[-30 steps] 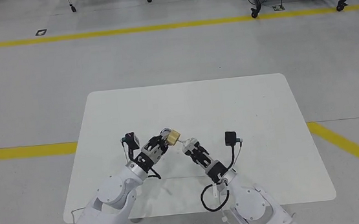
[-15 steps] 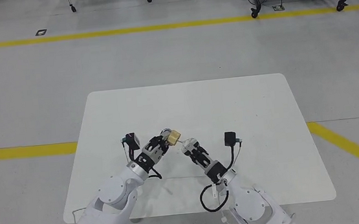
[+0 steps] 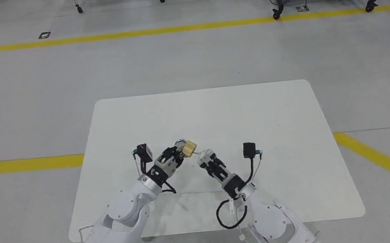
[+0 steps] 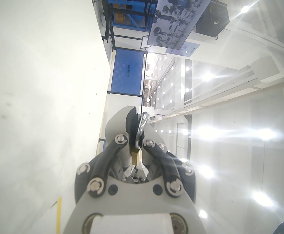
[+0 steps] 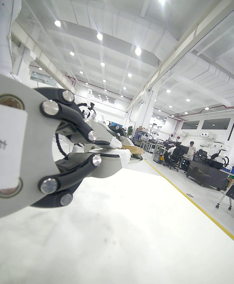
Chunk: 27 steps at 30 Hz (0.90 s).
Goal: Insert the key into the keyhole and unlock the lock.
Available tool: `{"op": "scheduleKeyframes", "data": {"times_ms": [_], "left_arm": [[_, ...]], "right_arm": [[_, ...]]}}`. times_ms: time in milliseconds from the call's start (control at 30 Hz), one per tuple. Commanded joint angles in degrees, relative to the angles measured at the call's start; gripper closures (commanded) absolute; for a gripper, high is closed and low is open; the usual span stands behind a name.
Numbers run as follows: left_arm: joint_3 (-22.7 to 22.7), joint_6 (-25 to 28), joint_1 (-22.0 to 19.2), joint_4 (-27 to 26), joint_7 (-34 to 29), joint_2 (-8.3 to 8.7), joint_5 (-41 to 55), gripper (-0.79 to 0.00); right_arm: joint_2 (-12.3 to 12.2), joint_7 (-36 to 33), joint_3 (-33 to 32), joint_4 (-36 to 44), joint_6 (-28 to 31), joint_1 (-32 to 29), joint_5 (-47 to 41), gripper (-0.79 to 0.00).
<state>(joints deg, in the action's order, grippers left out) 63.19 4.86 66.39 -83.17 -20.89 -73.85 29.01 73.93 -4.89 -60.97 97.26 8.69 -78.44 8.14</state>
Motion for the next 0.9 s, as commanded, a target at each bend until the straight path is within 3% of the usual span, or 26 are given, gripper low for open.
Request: {"op": "scheduleKeyframes", "data": {"times_ms": [0, 567, 600, 633, 667, 700, 733, 867], "left_arm": [[0.01, -0.12, 0.02, -0.06, 0.04, -0.07, -0.09, 0.000], [-0.01, -0.32, 0.39, -0.73, -0.55, -0.39, -3.48, 0.000], [-0.02, -0.37, 0.42, -0.77, -0.49, -0.42, -3.63, 0.000], [-0.03, -0.41, 0.44, -0.81, -0.48, -0.44, -3.74, 0.000], [-0.02, -0.45, 0.43, -0.81, -0.42, -0.46, -3.99, 0.000], [0.01, -0.47, 0.44, -0.82, -0.39, -0.48, -4.06, 0.000], [0.10, -0.48, 0.43, -0.78, -0.42, -0.50, -4.08, 0.000], [1.31, 0.19, 0.42, -0.52, -0.85, -0.42, -3.73, 0.000]], "right_arm": [[0.11, 0.10, 0.20, -0.05, -0.23, 0.10, 0.21, 0.000], [0.61, -0.77, -0.19, -0.45, -0.52, 0.18, 0.44, 0.000], [0.64, -0.94, -0.18, -0.49, -0.50, 0.22, 0.44, -0.129], [0.68, -1.12, -0.15, -0.50, -0.47, 0.28, 0.41, -0.182], [0.71, -1.32, -0.11, -0.50, -0.51, 0.33, 0.26, -0.499], [0.74, -1.38, -0.12, -0.45, -0.51, 0.37, 0.29, -0.711], [0.76, -1.45, -0.16, -0.36, -0.47, 0.31, 0.31, -0.785], [0.62, -2.08, -1.31, 0.43, 0.83, -0.63, -0.42, -0.785]]}}
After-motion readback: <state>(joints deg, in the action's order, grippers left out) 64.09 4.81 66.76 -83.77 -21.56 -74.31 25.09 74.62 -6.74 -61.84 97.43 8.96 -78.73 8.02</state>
